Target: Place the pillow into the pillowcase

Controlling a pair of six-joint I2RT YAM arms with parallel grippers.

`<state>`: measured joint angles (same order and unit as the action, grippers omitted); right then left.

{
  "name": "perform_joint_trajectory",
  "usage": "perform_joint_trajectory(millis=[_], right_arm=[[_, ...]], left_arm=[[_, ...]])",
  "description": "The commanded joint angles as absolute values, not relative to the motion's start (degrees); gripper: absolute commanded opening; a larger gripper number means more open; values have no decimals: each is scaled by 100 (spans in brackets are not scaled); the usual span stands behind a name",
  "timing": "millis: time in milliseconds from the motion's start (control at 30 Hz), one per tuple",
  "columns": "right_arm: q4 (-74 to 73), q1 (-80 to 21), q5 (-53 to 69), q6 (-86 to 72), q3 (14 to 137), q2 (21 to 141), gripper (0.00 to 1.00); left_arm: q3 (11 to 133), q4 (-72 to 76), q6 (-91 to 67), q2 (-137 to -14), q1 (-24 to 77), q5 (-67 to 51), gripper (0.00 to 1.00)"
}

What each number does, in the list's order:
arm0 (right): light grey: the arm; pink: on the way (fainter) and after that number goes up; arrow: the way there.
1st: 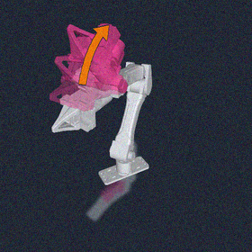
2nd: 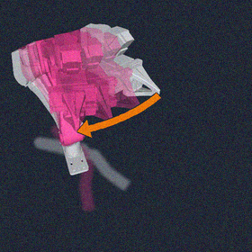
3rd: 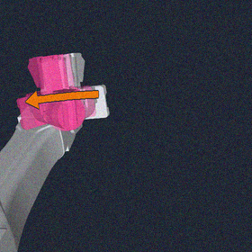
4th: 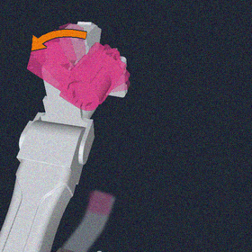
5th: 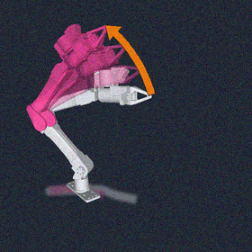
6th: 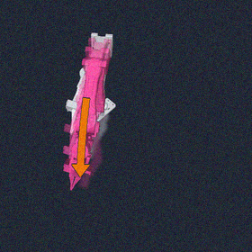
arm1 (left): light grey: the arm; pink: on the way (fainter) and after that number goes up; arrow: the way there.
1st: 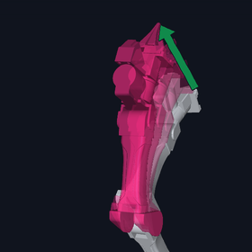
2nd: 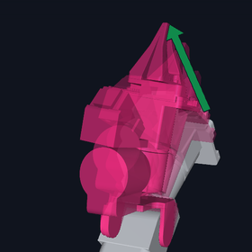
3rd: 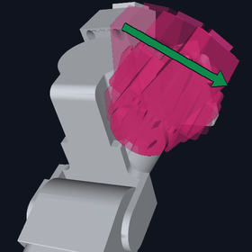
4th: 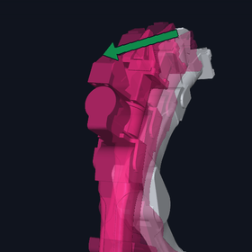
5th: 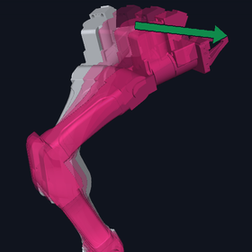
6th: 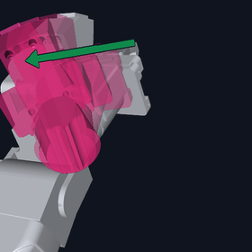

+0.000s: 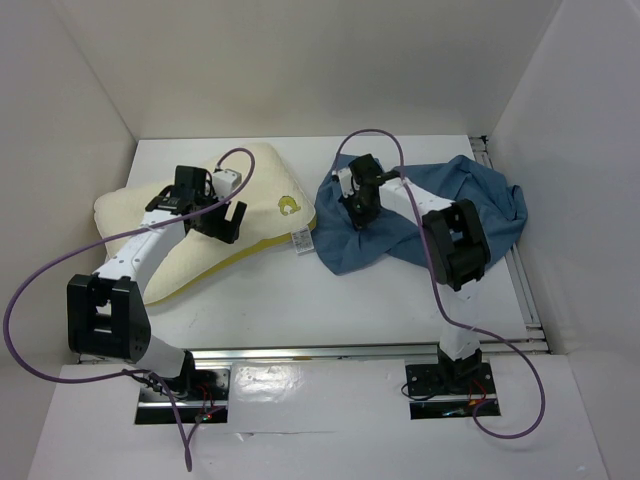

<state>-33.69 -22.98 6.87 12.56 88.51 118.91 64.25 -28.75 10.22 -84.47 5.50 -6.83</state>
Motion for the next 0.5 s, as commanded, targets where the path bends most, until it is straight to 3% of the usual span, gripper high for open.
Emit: perform_joint_trajectory(millis=[0, 300, 467], right_arm=[[-3331, -2128, 729, 1660, 9026, 11023, 0], [-3436, -1943, 615, 2065, 8957, 9950, 0], [-3507, -1942, 615, 2004, 8895, 9949, 0]], left_arm=[[6723, -2891, 1300, -8411, 554, -1036, 100], [7478, -3339, 2021, -8815, 676, -1415, 100], [8522, -3857, 2714, -9833, 738, -1178, 100]])
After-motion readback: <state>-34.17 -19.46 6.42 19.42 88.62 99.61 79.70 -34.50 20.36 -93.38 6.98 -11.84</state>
